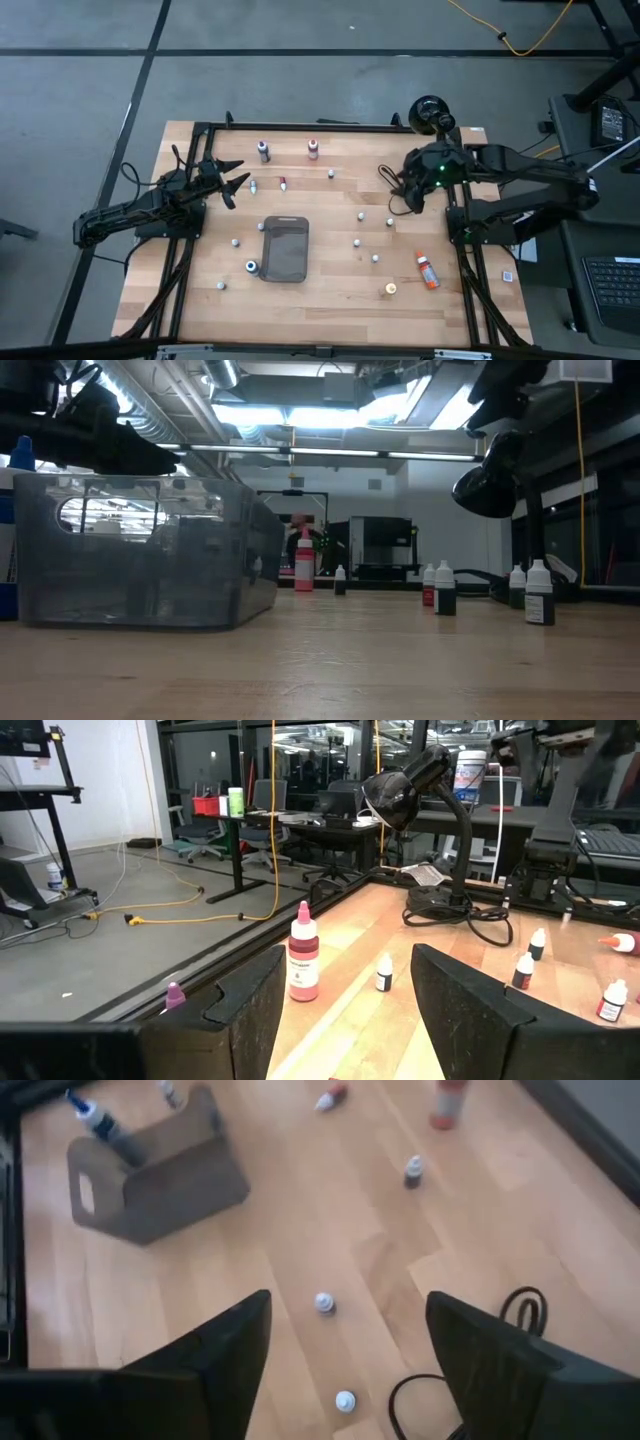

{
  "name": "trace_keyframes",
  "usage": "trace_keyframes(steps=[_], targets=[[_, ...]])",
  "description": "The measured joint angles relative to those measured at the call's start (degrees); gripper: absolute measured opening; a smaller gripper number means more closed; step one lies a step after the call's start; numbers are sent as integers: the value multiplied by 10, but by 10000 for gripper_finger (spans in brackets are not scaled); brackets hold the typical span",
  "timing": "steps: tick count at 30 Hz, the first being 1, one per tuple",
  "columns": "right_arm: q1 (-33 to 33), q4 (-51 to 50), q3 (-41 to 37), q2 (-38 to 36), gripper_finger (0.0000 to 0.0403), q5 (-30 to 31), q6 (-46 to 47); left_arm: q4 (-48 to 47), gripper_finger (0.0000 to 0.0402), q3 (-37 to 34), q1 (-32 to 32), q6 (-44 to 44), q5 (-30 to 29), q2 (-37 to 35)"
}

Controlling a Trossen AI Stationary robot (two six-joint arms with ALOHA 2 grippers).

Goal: Pick & Place food coloring
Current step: Put the green food coloring bottle into the bin

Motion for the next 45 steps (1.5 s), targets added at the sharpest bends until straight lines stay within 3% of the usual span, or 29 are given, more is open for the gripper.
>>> trace_keyframes(steps=[10,19,31,45], targets=[[27,-28,0,44,257,-30,-104,0,212,0,0,0,0,0],[28,-50,-1,123,257,-23,-115,0,212,0,0,0,0,0],[28,-116,-2,167,257,3,8,0,212,0,0,0,1,0],[40,-50,-87,174,257,-4,243,0,212,0,0,0,2,0]])
